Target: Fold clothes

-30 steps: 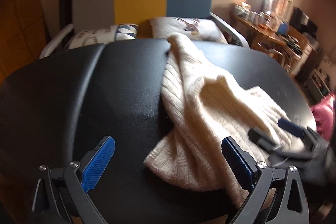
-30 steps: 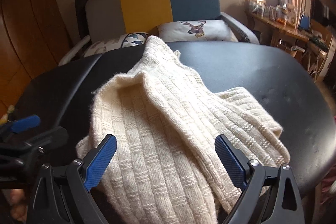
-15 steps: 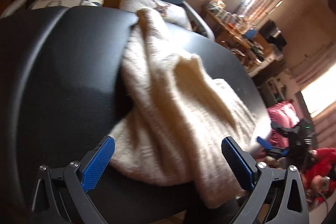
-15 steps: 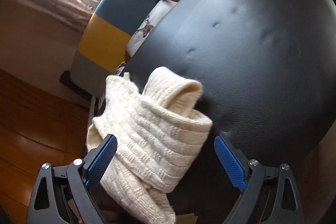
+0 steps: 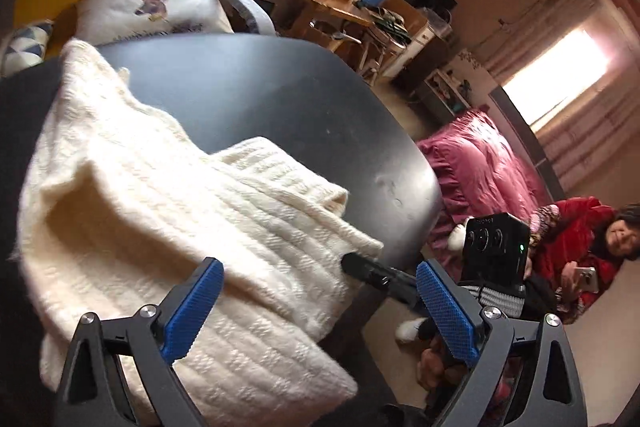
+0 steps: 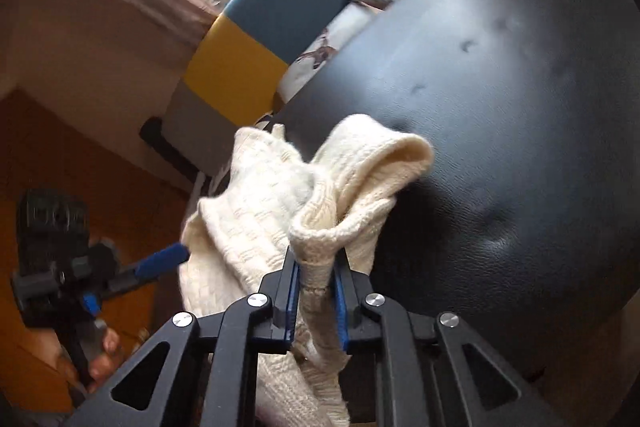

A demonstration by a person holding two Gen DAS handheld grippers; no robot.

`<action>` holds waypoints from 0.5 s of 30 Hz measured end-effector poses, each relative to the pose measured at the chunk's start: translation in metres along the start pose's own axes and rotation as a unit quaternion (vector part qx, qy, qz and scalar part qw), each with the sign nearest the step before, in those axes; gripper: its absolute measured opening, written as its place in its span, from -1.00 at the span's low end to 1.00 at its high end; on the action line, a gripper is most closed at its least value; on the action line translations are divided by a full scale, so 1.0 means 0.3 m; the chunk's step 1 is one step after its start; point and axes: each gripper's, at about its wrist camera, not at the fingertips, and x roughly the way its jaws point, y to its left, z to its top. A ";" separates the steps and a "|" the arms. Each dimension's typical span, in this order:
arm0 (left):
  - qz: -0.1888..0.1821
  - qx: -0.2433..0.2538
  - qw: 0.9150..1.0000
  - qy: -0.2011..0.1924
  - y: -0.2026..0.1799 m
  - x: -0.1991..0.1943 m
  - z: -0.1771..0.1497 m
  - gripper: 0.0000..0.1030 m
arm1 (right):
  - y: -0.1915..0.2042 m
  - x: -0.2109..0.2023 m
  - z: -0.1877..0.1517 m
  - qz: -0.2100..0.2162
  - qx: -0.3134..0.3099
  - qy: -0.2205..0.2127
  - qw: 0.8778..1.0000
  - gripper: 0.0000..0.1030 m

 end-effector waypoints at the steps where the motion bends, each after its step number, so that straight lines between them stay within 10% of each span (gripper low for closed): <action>1: -0.016 -0.010 1.000 0.015 -0.002 0.030 0.023 0.85 | 0.061 0.003 -0.006 -0.018 -0.046 0.002 0.999 -0.72; 9: 0.007 0.002 0.994 0.112 -0.019 0.134 0.055 0.73 | 0.198 0.048 -0.047 -0.041 -0.138 0.007 0.990 -0.63; 15: 0.009 0.005 0.988 0.157 0.008 0.177 0.005 -0.29 | 0.201 0.038 -0.093 -0.051 -0.144 0.020 0.988 -0.37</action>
